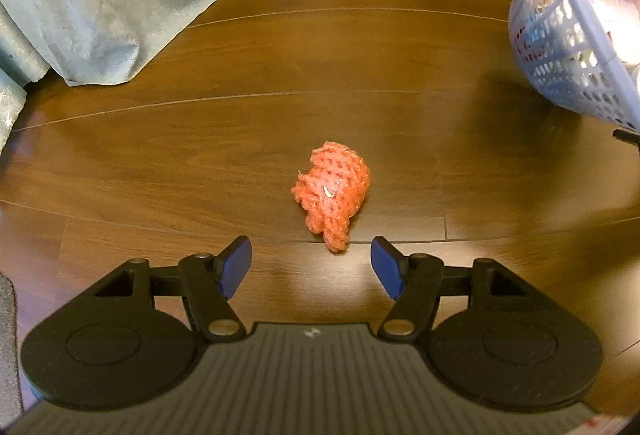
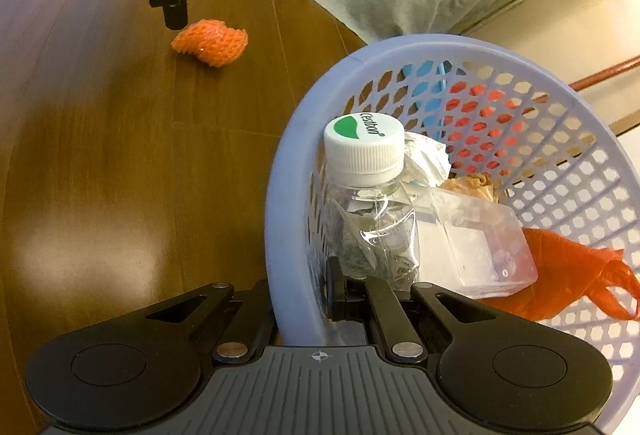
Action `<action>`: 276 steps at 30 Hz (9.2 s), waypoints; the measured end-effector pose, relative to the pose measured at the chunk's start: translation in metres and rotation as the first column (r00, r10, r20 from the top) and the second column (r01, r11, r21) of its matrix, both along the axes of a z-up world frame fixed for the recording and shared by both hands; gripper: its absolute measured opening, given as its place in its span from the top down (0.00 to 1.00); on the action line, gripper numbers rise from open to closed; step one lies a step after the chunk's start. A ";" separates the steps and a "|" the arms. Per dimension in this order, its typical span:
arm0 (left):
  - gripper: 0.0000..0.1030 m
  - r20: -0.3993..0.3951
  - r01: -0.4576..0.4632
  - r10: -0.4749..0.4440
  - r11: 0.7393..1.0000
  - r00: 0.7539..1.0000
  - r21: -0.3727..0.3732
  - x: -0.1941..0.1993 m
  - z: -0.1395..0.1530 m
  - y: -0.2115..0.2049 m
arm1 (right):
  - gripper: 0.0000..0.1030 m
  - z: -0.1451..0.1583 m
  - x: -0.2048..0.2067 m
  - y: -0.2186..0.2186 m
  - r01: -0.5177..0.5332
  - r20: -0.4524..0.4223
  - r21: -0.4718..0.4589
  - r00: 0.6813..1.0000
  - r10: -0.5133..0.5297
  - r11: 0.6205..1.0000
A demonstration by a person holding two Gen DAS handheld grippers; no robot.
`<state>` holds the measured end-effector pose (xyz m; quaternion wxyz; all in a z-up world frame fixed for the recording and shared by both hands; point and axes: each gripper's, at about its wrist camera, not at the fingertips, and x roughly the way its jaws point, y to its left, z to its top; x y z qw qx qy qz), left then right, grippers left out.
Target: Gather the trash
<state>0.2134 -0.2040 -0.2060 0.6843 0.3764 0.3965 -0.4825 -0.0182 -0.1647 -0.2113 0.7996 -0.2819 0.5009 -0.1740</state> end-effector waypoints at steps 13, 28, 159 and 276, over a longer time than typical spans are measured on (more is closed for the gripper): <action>0.41 -0.008 0.000 0.000 1.000 1.000 -0.018 0.006 -0.016 -0.011 | 0.99 -0.013 0.001 -0.010 -0.016 -0.026 -0.053 1.000 0.014 0.998; 0.72 -0.035 -0.033 0.033 0.999 0.999 0.006 0.010 -0.041 -0.033 | 0.98 -0.021 0.003 -0.024 -0.015 -0.025 -0.075 1.000 0.013 0.997; 0.43 -0.305 -0.354 0.308 0.929 0.901 -0.109 -0.146 0.206 0.095 | 0.47 0.216 0.009 -0.029 0.052 0.034 0.664 0.994 -0.100 0.746; 0.01 -0.124 -0.802 0.795 0.597 0.594 -0.015 -0.232 0.230 0.263 | 0.47 0.206 -0.042 0.108 0.085 -0.037 0.694 0.996 -0.083 0.714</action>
